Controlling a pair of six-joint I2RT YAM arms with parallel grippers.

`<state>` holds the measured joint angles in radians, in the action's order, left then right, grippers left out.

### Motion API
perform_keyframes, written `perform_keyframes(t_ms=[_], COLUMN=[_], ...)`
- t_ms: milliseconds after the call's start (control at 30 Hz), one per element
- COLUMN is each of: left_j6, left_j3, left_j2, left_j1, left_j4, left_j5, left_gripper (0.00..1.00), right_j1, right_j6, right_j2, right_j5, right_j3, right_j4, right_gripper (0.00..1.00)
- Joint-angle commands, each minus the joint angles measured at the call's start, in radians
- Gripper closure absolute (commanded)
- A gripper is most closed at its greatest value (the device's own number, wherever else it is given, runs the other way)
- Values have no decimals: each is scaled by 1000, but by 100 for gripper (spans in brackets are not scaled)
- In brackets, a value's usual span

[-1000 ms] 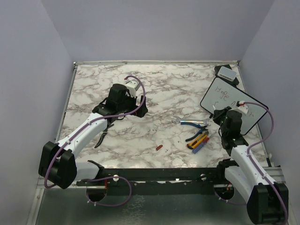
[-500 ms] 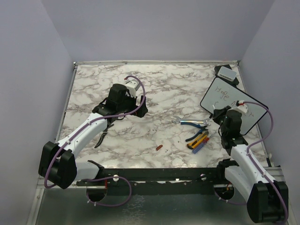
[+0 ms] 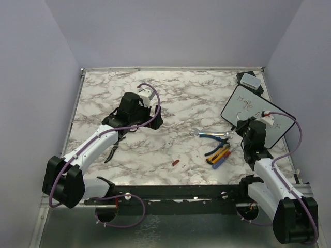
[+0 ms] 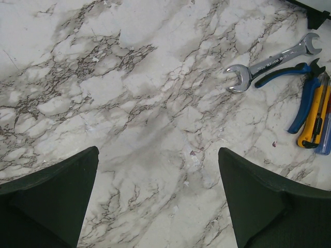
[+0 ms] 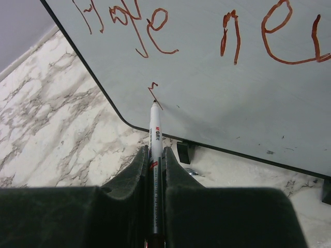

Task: Write a sentence on the whiteboard

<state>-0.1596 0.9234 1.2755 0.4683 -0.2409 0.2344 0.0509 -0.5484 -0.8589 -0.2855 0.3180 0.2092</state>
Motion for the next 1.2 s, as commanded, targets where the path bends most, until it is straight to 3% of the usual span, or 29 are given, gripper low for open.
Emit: perform_keyframes(t_ms=[0, 533, 933, 1167], left_j6=[2, 3, 3, 3], left_j3=[-8, -8, -7, -8], left_j2=[-25, -33, -34, -33], left_j1=[-5, -5, -5, -5], left_j4=[9, 9, 10, 9], left_j5=[0, 1, 3, 3], left_gripper=[1, 1, 1, 1], right_j1=[-4, -4, -5, -5], right_j6=[9, 3, -18, -9], right_j2=[-9, -51, 28, 20], right_j5=[-38, -17, -119, -67], right_j3=[0, 3, -8, -8], right_j4=[21, 70, -27, -15], right_gripper=[100, 100, 99, 100])
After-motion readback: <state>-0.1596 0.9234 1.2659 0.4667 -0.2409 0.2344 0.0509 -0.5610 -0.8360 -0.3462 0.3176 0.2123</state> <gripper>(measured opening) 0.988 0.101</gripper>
